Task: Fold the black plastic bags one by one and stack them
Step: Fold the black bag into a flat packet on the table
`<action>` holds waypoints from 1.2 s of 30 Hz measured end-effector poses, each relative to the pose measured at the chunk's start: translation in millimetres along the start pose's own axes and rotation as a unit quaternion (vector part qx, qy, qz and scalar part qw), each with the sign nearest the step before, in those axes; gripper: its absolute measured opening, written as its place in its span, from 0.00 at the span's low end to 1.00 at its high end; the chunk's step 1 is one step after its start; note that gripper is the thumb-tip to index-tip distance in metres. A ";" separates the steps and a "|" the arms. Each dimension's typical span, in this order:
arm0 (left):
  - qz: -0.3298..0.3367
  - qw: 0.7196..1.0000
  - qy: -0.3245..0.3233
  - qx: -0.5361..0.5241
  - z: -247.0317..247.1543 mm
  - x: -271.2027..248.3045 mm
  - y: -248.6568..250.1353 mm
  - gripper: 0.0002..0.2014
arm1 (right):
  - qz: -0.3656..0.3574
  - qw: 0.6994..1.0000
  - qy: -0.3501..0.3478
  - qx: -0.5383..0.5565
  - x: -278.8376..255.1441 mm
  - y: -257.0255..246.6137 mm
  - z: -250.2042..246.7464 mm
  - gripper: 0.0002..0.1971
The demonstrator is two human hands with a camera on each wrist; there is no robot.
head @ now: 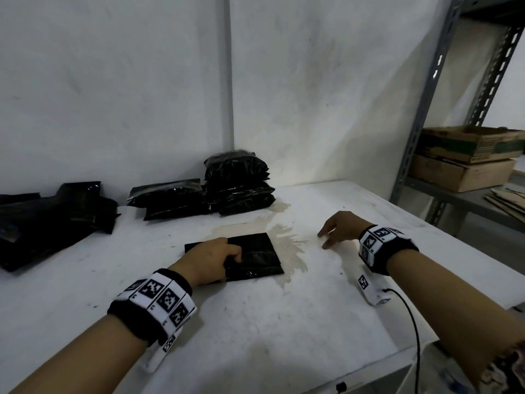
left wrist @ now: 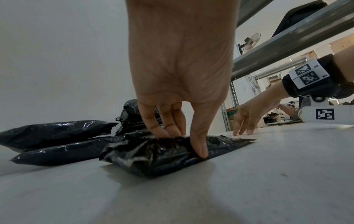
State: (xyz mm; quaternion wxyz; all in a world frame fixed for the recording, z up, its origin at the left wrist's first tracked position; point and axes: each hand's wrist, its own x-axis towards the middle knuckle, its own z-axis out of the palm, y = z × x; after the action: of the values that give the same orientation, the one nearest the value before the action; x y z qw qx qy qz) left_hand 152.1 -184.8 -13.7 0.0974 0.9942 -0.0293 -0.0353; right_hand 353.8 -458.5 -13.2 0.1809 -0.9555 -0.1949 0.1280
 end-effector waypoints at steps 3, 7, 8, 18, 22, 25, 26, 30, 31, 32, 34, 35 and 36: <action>0.005 1.000 0.002 0.009 1.4 3.1 4.2 0.19 | 0.007 1.000 0.011 0.018 0.8 4.4 0.1 0.14; 0.011 1.000 0.000 0.020 1.9 8.1 11.0 0.19 | 0.010 1.000 0.021 -0.008 3.4 -4.9 4.4 0.18; 0.013 1.000 -0.002 0.023 2.0 9.2 12.5 0.19 | 0.000 0.999 0.021 -0.029 3.9 -9.0 6.5 0.19; 0.014 1.000 -0.003 0.025 5.4 13.9 14.8 0.18 | -0.020 0.995 0.052 -0.084 9.0 -23.5 8.0 0.13; 0.013 1.000 -0.003 0.019 5.7 14.5 14.0 0.18 | -0.050 0.992 0.062 -0.094 6.7 -22.0 7.9 0.08; 0.016 1.000 -0.002 0.022 6.0 14.4 14.6 0.17 | -0.055 0.992 0.065 -0.098 5.4 -22.3 7.6 0.06; 0.016 1.000 -0.002 0.023 6.3 14.6 14.7 0.17 | -0.058 0.991 0.063 -0.102 5.1 -22.3 7.5 0.05; 0.021 0.999 0.001 0.035 6.5 14.7 16.5 0.16 | -0.062 0.988 0.079 -0.119 3.6 -23.4 9.4 0.04; 0.022 0.999 0.003 0.039 6.4 14.4 17.2 0.16 | -0.060 0.987 0.086 -0.122 3.4 -23.3 10.1 0.05; 0.023 0.999 0.005 0.043 6.6 14.2 17.8 0.16 | -0.057 0.987 0.089 -0.125 3.9 -23.1 10.8 0.05; 0.026 0.998 0.007 0.051 6.4 13.4 18.8 0.15 | -0.052 0.987 0.089 -0.123 4.9 -22.1 12.0 0.05; 0.028 0.998 0.008 0.054 6.3 13.1 19.3 0.15 | -0.050 0.987 0.088 -0.121 5.7 -21.2 12.5 0.04; 0.029 0.998 0.010 0.055 6.6 13.2 19.1 0.15 | -0.049 0.987 0.088 -0.122 6.3 -20.6 12.4 0.04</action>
State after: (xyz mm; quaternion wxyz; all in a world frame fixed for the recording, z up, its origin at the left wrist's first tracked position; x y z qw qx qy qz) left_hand 163.8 -205.7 -17.3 0.0438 0.9970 -0.0593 -0.0213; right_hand 348.8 -434.5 -17.3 0.0858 -0.9672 -0.2390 0.0094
